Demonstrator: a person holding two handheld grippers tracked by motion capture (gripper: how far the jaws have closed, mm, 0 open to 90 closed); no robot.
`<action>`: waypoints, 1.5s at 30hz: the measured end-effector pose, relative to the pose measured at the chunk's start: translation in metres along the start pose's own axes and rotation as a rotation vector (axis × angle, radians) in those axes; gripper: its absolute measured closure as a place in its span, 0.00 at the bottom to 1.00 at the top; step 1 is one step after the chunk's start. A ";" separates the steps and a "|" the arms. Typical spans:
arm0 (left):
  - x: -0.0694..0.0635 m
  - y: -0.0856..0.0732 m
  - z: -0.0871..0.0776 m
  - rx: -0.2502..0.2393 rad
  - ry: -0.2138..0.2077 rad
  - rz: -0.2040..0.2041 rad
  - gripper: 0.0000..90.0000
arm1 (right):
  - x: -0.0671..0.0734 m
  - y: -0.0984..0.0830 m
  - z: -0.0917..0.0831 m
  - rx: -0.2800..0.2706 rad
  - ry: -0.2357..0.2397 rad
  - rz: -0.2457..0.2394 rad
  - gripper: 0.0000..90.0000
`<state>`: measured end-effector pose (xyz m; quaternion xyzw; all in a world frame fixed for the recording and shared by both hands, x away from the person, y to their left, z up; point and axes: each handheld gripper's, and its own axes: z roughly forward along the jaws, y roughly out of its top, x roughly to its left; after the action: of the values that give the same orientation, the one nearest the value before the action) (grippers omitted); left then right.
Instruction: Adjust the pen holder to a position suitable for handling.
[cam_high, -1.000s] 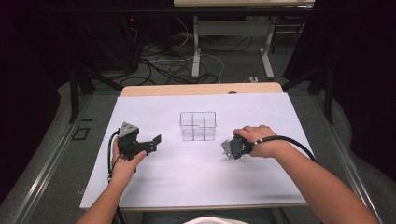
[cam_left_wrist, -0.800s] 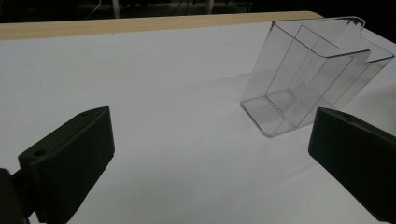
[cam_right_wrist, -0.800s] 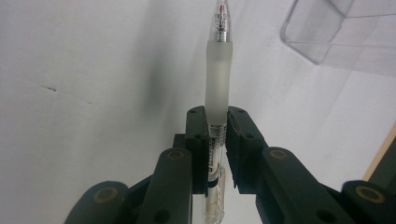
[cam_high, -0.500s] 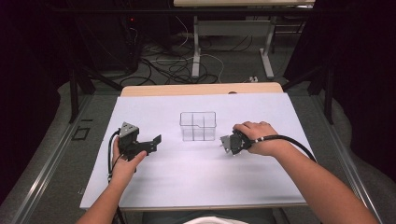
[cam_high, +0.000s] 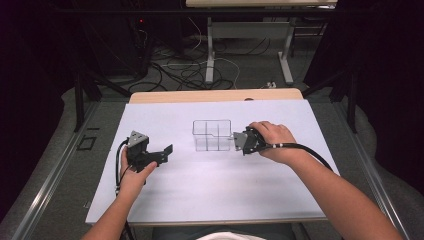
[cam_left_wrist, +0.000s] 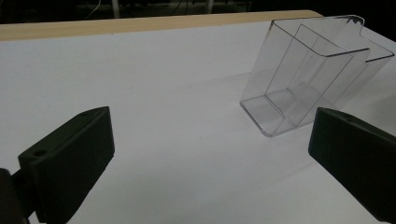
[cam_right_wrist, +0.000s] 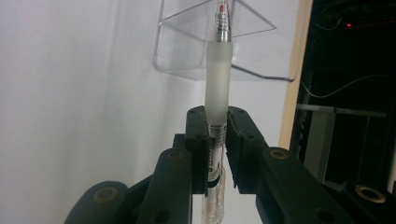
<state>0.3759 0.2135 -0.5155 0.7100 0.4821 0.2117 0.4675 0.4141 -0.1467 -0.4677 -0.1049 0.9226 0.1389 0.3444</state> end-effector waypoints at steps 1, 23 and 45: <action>0.000 0.000 0.000 0.000 -0.001 0.000 0.00 | 0.000 0.000 0.000 0.000 0.000 0.000 0.88; 0.000 0.000 0.000 -0.003 -0.001 0.001 0.00 | -0.037 0.040 -0.013 -0.184 -0.144 0.299 0.88; 0.002 0.000 -0.001 -0.009 -0.005 0.000 0.00 | -0.061 0.080 -0.012 -0.457 -0.103 0.634 0.88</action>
<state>0.3760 0.2161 -0.5152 0.7086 0.4799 0.2119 0.4719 0.4293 -0.0699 -0.4034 0.1183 0.8361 0.4451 0.2980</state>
